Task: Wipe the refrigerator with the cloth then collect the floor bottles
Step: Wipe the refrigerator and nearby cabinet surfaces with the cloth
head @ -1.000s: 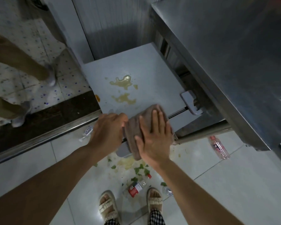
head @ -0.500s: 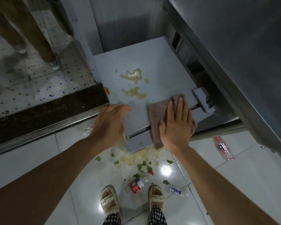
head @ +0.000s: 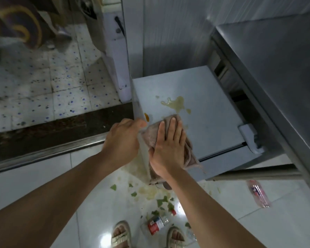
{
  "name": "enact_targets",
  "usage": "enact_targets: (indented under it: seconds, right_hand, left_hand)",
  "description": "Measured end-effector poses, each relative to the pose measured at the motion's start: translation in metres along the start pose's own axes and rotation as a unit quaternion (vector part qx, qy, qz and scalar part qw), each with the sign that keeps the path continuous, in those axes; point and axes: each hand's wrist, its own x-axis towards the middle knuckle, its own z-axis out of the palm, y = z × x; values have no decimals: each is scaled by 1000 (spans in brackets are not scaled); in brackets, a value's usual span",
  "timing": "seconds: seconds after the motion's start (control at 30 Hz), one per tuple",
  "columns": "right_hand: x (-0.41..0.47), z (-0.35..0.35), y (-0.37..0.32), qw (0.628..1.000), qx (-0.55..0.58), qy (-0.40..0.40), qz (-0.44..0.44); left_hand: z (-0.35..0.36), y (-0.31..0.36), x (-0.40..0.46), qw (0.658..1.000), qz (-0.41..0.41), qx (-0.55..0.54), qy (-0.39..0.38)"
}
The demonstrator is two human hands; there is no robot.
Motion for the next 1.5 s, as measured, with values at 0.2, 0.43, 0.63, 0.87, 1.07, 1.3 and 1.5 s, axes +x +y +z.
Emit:
enact_targets:
  seconds: [0.2,0.43,0.63,0.87,1.07,1.3,1.5]
  right_hand:
    - [-3,-6,12,998,17,17,-63]
    - [-27,0,19,999,15,24,-45]
    - [73,-16,11,995,5,-1,-102]
    - [83,-18,80,996,-7,46,-77]
    - [108,-27,117,998,-42,41,24]
    - [48,-22,121,994,7,70,-89]
    - [105,-31,193,995,-24,36,95]
  left_hand:
    - [1,-3,3,1000,-19,-11,-2]
    - [-2,-5,20,999,-25,-18,-10]
    - [-3,-5,36,998,-30,-22,48]
    - [18,16,44,999,-18,-23,30]
    - [36,28,58,1000,16,15,-19]
    - [46,42,71,998,-12,57,7]
    - [60,60,99,998,23,55,-3]
